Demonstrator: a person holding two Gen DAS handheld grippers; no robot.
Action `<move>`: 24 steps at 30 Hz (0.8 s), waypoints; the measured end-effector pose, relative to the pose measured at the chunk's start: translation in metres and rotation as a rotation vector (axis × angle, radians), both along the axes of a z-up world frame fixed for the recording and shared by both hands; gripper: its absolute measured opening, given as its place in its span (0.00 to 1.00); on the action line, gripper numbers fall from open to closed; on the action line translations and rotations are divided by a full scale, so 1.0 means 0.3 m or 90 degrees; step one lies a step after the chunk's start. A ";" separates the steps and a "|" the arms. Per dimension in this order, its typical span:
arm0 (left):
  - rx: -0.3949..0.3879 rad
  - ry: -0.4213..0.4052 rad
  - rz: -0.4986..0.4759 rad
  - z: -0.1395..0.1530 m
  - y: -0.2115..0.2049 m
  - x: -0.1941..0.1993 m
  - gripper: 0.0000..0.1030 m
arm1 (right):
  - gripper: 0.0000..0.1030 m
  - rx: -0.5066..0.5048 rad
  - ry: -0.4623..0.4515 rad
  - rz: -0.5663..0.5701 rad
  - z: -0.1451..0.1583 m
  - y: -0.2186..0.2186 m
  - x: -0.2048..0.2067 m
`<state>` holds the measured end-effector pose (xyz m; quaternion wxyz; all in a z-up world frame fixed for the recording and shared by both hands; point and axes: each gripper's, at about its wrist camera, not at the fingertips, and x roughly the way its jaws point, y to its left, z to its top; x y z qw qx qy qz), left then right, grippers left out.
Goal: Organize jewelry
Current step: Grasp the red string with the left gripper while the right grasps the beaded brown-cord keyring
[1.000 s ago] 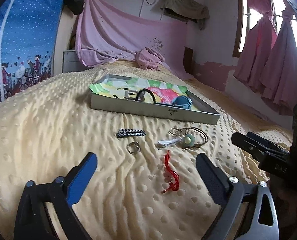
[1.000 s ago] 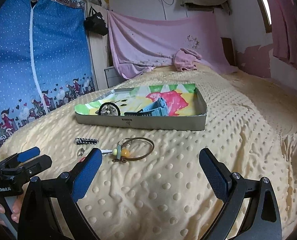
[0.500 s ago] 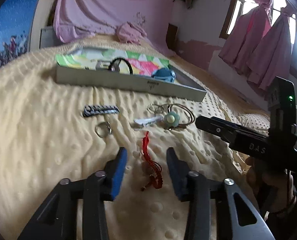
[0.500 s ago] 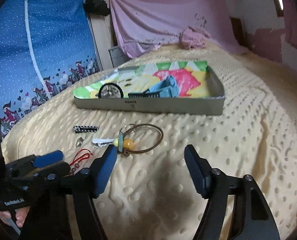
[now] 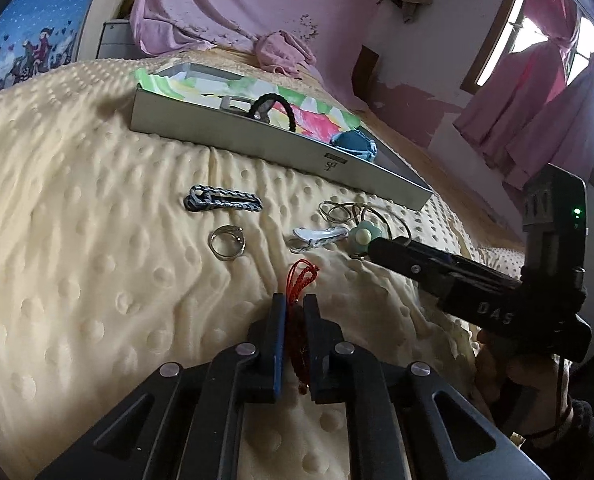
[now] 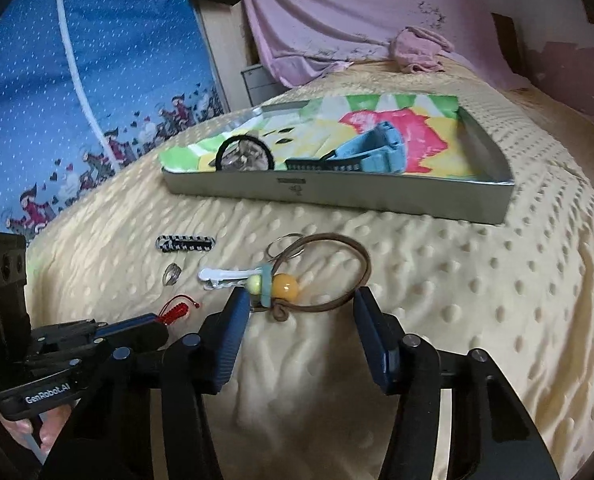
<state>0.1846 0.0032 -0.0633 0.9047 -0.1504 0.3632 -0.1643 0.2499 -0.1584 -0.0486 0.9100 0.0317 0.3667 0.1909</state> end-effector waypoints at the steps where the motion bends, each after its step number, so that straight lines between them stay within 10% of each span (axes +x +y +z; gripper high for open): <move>1: -0.002 0.001 0.002 0.000 0.002 0.003 0.08 | 0.43 -0.004 0.006 0.005 -0.006 0.014 0.011; 24: -0.021 -0.056 0.006 0.044 0.024 -0.044 0.08 | 0.21 0.016 -0.050 0.005 0.032 -0.001 -0.036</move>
